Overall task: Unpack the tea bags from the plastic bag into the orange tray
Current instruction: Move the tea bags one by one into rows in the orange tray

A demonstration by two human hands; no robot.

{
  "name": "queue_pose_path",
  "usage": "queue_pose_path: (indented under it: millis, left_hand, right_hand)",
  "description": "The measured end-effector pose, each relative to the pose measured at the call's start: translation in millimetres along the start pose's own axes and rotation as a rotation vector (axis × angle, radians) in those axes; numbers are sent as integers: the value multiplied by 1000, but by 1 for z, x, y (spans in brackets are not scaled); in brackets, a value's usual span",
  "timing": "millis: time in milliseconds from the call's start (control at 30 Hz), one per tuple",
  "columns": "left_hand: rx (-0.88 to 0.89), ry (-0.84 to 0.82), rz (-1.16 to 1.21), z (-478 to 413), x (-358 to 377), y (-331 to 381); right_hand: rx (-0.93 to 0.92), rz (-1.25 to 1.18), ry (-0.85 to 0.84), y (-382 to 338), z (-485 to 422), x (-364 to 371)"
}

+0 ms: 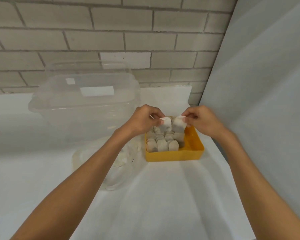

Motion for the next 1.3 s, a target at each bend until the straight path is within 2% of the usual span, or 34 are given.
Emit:
queue_pose_path:
  millis: [267,467,800,1300]
  left_hand:
    - [-68,11,36,-8,12,-4]
    - [-89,-12,45,-7,15,-8]
    - [-119,-2,58,-4,13,-15]
    - [-115,-24,40,-7,21,-19]
  right_hand:
    - [148,170,-212,42,0,23]
    - [186,264,-292,47,-8,42]
    - [184,367,-231,55,-22,54]
    - [181,294,-152,63,-19,69]
Point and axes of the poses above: each hand's wrist, its own z-axis away from the middle knuckle, its own x-axis out of the palm, y = z × x, the point moved 2 cm from there along -z, towards the middle knuckle, and after that the axes turned 2 degrees about -y, right-handed, at the moved point
